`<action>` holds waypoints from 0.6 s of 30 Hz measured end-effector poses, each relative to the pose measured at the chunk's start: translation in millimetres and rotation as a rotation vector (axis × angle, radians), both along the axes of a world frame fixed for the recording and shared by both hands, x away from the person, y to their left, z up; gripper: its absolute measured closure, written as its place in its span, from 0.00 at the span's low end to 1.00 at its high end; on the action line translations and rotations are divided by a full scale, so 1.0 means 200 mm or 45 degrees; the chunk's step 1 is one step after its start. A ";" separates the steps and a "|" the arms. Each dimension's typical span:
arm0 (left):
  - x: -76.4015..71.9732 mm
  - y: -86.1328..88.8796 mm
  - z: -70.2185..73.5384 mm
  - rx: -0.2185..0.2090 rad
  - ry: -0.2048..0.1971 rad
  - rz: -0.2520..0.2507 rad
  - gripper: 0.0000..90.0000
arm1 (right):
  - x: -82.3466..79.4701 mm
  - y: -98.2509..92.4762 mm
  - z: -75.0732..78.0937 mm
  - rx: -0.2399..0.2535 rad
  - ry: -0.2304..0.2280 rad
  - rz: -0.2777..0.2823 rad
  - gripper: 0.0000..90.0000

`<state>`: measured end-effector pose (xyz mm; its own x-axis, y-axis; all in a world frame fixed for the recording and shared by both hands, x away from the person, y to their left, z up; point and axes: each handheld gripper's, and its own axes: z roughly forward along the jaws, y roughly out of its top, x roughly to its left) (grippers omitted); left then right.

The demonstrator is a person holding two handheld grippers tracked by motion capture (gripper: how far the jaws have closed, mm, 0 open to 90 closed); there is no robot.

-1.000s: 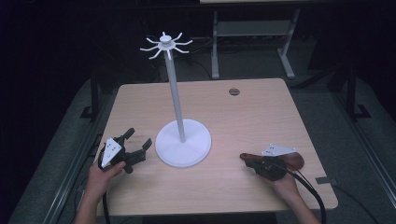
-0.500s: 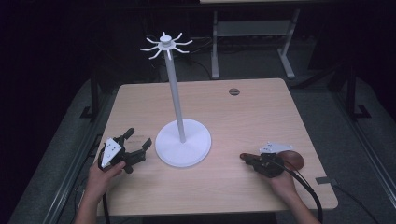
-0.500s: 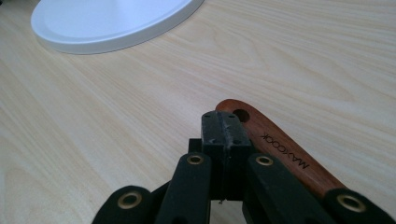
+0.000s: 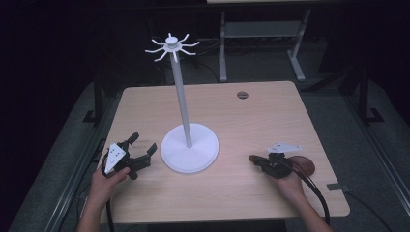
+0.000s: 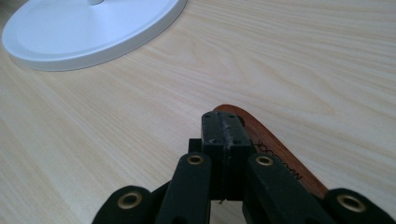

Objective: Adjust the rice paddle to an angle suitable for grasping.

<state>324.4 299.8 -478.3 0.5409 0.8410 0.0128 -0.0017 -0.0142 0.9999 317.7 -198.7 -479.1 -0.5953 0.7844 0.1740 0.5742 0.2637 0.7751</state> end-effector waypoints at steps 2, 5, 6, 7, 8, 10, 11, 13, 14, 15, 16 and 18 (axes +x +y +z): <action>0.00 0.00 0.00 -0.002 0.001 0.000 0.15 | 0.00 0.00 0.00 0.000 -0.002 -0.006 1.00; 0.00 0.00 0.00 0.000 -0.001 -0.001 0.15 | 0.01 0.00 0.00 -0.002 -0.004 -0.024 1.00; 0.00 0.00 0.00 0.000 -0.001 -0.001 0.15 | 0.02 0.00 0.00 0.001 0.001 -0.033 1.00; 0.00 0.00 0.00 -0.001 -0.001 -0.001 0.15 | 0.02 0.00 0.00 0.000 -0.003 -0.036 1.00; 0.00 0.00 0.00 -0.001 0.000 -0.001 0.15 | 0.03 0.00 0.00 -0.001 -0.006 -0.037 1.00; 0.00 0.00 0.00 -0.006 0.003 0.000 0.15 | 0.03 0.00 0.00 0.000 -0.006 -0.044 1.00; 0.00 0.00 0.00 -0.004 0.003 -0.001 0.15 | 0.03 0.00 0.00 -0.002 -0.006 -0.048 1.00; 0.00 0.00 0.00 -0.004 0.003 -0.001 0.15 | 0.04 0.00 0.00 -0.006 -0.009 -0.057 1.00; 0.00 0.00 0.00 -0.002 0.003 -0.001 0.15 | 0.04 0.00 0.00 -0.004 -0.008 -0.063 1.00; 0.00 0.00 0.00 -0.002 0.003 -0.001 0.15 | 0.05 0.00 0.00 -0.005 -0.006 -0.067 1.00; 0.00 0.00 0.00 -0.001 0.003 -0.001 0.15 | 0.06 -0.01 0.00 -0.009 -0.016 -0.071 1.00; 0.00 0.00 0.00 -0.001 0.003 -0.001 0.15 | 0.06 -0.01 0.00 -0.010 -0.012 -0.085 1.00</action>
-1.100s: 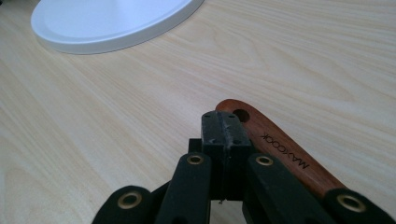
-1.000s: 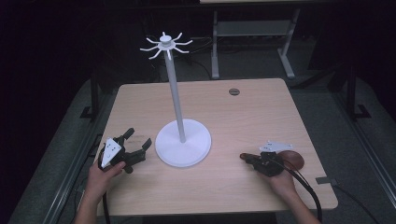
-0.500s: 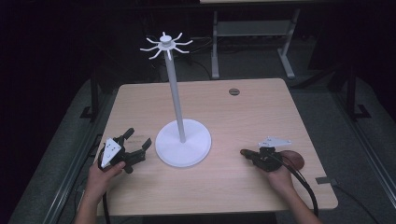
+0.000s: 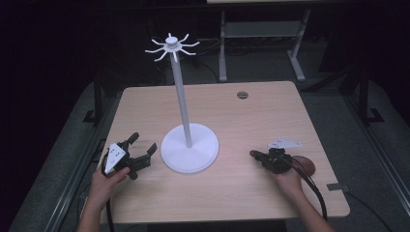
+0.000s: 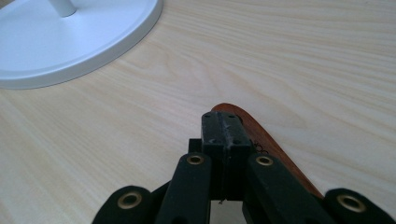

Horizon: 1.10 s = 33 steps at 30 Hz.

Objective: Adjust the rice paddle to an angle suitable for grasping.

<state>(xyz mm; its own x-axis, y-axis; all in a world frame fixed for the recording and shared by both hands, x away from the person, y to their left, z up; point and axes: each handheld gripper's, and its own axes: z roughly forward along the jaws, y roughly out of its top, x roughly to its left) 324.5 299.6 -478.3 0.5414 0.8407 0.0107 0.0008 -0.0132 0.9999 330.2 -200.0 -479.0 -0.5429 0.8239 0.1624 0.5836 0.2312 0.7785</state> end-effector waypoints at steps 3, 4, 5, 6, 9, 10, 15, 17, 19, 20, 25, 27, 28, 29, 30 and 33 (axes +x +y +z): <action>0.00 0.00 0.00 0.001 0.000 0.000 0.15 | 0.01 0.00 0.00 -0.007 -0.004 -0.014 1.00; 0.00 0.00 0.00 0.001 0.000 0.000 0.15 | 0.01 0.00 0.00 -0.013 -0.003 -0.019 1.00; 0.00 0.00 0.00 0.000 0.000 0.000 0.15 | 0.02 0.01 0.00 -0.017 0.000 -0.033 1.00; 0.00 0.00 0.00 0.001 0.000 0.000 0.15 | 0.02 0.01 0.00 -0.020 -0.007 -0.040 1.00; 0.00 0.00 0.00 0.001 0.000 0.000 0.15 | 0.03 0.01 0.00 -0.026 -0.009 -0.058 1.00; 0.00 0.00 0.00 0.001 0.000 0.000 0.15 | 0.04 0.01 0.00 -0.025 -0.006 -0.065 1.00; 0.00 0.00 0.00 0.002 0.000 0.000 0.15 | 0.06 0.00 0.00 -0.016 -0.008 -0.100 1.00; 0.00 0.00 0.00 -0.001 0.000 0.000 0.15 | 0.07 -0.01 0.00 -0.015 -0.005 -0.111 1.00; 0.00 0.00 0.00 -0.001 0.000 -0.001 0.15 | 0.08 -0.01 0.00 -0.018 -0.007 -0.124 1.00; 0.00 0.00 0.00 -0.001 0.000 -0.001 0.15 | 0.09 -0.01 0.00 -0.020 -0.007 -0.132 1.00; 0.00 0.00 0.00 -0.001 0.000 0.000 0.15 | 0.11 0.00 0.00 -0.027 -0.008 -0.167 1.00; 0.00 0.00 0.00 -0.003 0.000 -0.001 0.15 | 0.12 0.00 0.00 -0.037 -0.010 -0.176 1.00; 0.00 0.00 0.00 -0.003 -0.001 -0.001 0.15 | 0.12 0.00 0.00 -0.039 -0.009 -0.183 1.00; 0.00 0.00 0.00 -0.004 -0.001 -0.001 0.15 | 0.12 0.00 0.00 -0.038 -0.003 -0.193 1.00; 0.00 0.00 0.00 -0.004 0.000 -0.001 0.15 | 0.13 0.00 0.00 -0.042 -0.005 -0.195 1.00; 0.00 0.00 0.00 -0.004 0.000 0.000 0.15 | 0.14 -0.01 0.00 -0.054 -0.004 -0.217 1.00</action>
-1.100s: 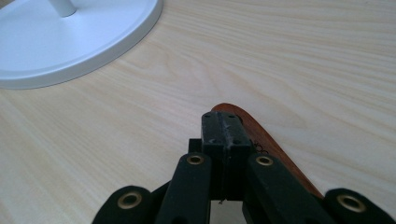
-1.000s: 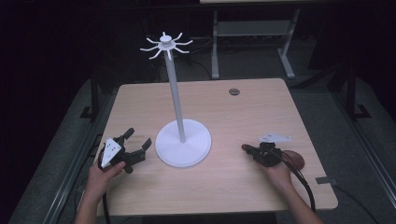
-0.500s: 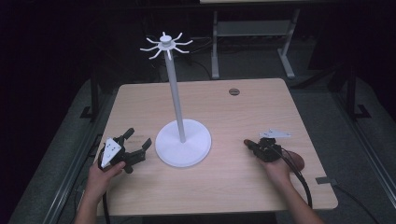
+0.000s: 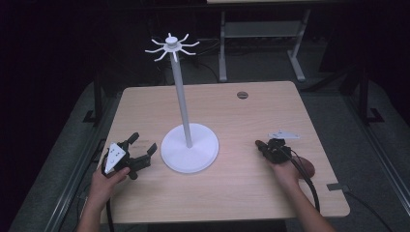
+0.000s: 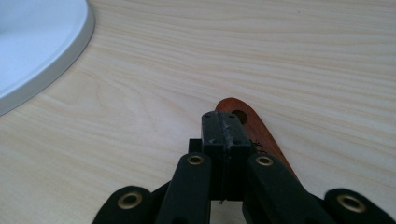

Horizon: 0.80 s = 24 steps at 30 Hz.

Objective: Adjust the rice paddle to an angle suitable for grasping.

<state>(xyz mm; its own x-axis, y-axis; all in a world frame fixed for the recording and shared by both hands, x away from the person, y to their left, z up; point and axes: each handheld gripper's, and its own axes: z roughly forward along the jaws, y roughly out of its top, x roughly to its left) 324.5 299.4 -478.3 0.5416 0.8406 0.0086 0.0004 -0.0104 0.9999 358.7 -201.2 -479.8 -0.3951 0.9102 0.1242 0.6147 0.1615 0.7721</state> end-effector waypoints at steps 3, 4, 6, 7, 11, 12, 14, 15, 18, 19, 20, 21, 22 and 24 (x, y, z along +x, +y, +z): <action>0.00 0.00 0.00 0.000 0.000 0.000 0.15 | 0.01 0.00 0.00 0.001 0.004 -0.029 1.00; 0.00 0.00 0.00 0.001 0.000 0.000 0.15 | 0.01 0.00 0.00 0.001 0.007 -0.033 1.00; 0.00 0.00 0.00 0.002 0.000 -0.001 0.15 | 0.01 0.00 0.00 0.001 0.001 -0.034 1.00; 0.00 0.00 0.00 0.001 0.000 -0.001 0.15 | 0.01 0.00 0.00 0.001 -0.001 -0.033 1.00; 0.00 0.00 0.00 0.003 0.001 -0.001 0.15 | -0.01 0.00 0.00 0.007 -0.003 -0.014 1.00; 0.00 0.00 0.00 0.001 0.000 -0.002 0.15 | -0.01 0.00 0.00 0.003 0.001 0.005 0.98; 0.00 0.00 0.00 0.002 0.000 -0.002 0.15 | -0.03 0.00 0.01 -0.003 0.000 0.039 0.96; 0.00 0.00 0.00 0.005 0.001 -0.002 0.15 | -0.03 -0.01 0.03 0.006 0.011 0.051 0.95; 0.00 0.00 0.00 0.005 0.001 -0.002 0.15 | -0.05 -0.02 0.06 0.008 0.000 0.083 0.93; 0.00 0.00 0.00 0.005 0.001 -0.002 0.15 | -0.05 -0.03 0.07 0.013 0.008 0.102 0.91; 0.00 0.00 0.00 0.005 0.001 -0.002 0.15 | -0.06 -0.03 0.09 0.014 0.014 0.115 0.89; 0.00 0.00 0.00 0.002 0.001 -0.003 0.15 | -0.06 -0.04 0.09 0.014 0.019 0.131 0.86; 0.00 0.00 0.00 0.003 0.000 -0.003 0.15 | -0.07 -0.05 0.10 0.017 0.025 0.144 0.84; 0.00 0.00 0.00 0.003 -0.001 -0.003 0.15 | -0.07 -0.07 0.12 0.019 0.033 0.164 0.80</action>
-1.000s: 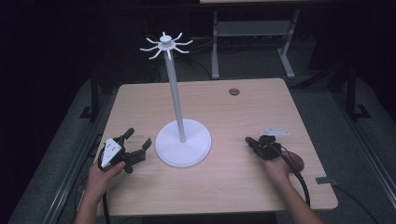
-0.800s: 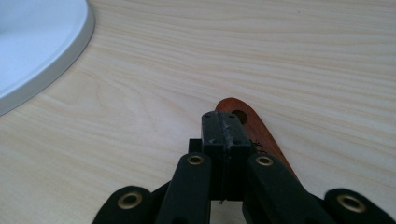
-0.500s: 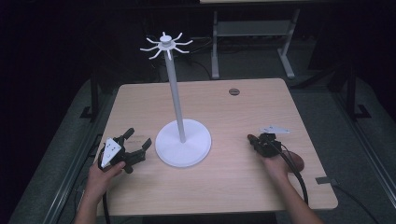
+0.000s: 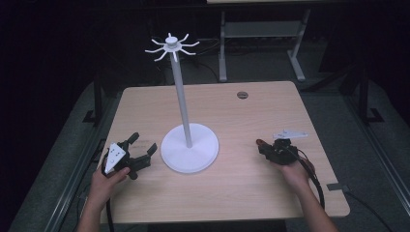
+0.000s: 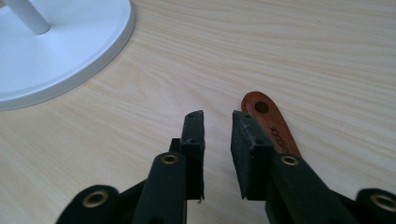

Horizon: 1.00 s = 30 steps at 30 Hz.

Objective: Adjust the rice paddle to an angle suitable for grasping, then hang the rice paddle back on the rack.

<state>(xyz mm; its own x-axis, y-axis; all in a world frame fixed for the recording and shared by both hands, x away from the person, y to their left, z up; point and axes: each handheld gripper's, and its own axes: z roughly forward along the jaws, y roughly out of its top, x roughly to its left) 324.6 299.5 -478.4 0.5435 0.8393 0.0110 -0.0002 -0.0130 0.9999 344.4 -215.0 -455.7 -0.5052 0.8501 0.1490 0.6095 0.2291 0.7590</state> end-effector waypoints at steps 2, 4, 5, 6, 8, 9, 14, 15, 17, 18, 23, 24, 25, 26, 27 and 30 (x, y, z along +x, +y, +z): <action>0.00 0.00 0.00 0.002 0.000 0.000 0.15 | -0.01 -0.02 0.02 0.012 0.006 0.007 0.77; 0.00 0.00 0.00 0.002 0.000 -0.001 0.15 | -0.01 -0.04 0.03 0.019 0.010 0.023 0.73; 0.00 0.00 0.00 0.000 0.000 0.000 0.15 | -0.01 -0.06 0.04 0.010 0.001 0.036 0.73; 0.00 0.00 0.00 0.002 0.000 0.000 0.15 | -0.02 -0.07 0.05 0.009 0.000 0.039 0.72; 0.00 0.00 0.00 0.000 0.001 -0.002 0.15 | -0.02 -0.09 0.07 -0.012 -0.003 0.058 0.71; 0.00 0.00 0.00 0.003 0.000 -0.003 0.15 | -0.03 -0.10 0.09 -0.022 0.001 0.061 0.70; 0.00 0.00 0.00 0.003 0.000 -0.004 0.15 | -0.03 -0.16 0.12 -0.075 0.024 0.112 0.67; 0.00 0.00 0.00 0.003 0.000 -0.004 0.15 | -0.03 -0.16 0.12 -0.089 0.033 0.116 0.67; 0.00 0.00 0.00 0.003 0.000 -0.004 0.15 | -0.03 -0.18 0.13 -0.107 0.036 0.132 0.66; 0.00 0.00 0.00 0.003 0.000 -0.004 0.15 | -0.03 -0.18 0.14 -0.117 0.044 0.132 0.65; 0.00 0.00 0.00 0.006 0.000 -0.001 0.15 | -0.03 -0.21 0.19 -0.174 0.063 0.187 0.61; 0.00 0.00 0.00 0.005 0.000 -0.001 0.15 | -0.02 -0.22 0.20 -0.190 0.078 0.200 0.60; 0.00 0.00 0.00 0.005 0.000 -0.001 0.15 | -0.02 -0.22 0.20 -0.206 0.087 0.209 0.60; 0.00 0.00 0.00 0.005 0.000 -0.001 0.15 | -0.02 -0.23 0.21 -0.226 0.102 0.223 0.59; 0.00 0.00 0.00 0.002 0.000 0.000 0.15 | -0.01 -0.23 0.21 -0.235 0.112 0.232 0.59; 0.00 0.00 0.00 -0.006 -0.001 0.000 0.15 | 0.01 -0.22 0.21 -0.300 0.168 0.276 0.58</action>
<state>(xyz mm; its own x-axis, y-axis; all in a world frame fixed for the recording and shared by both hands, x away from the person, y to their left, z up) 324.8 298.7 -478.2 0.5435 0.8394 0.0077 -0.0010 -0.0085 1.0000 345.6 -259.8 -414.6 -0.6670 0.7441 0.0370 0.6168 0.5237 0.5877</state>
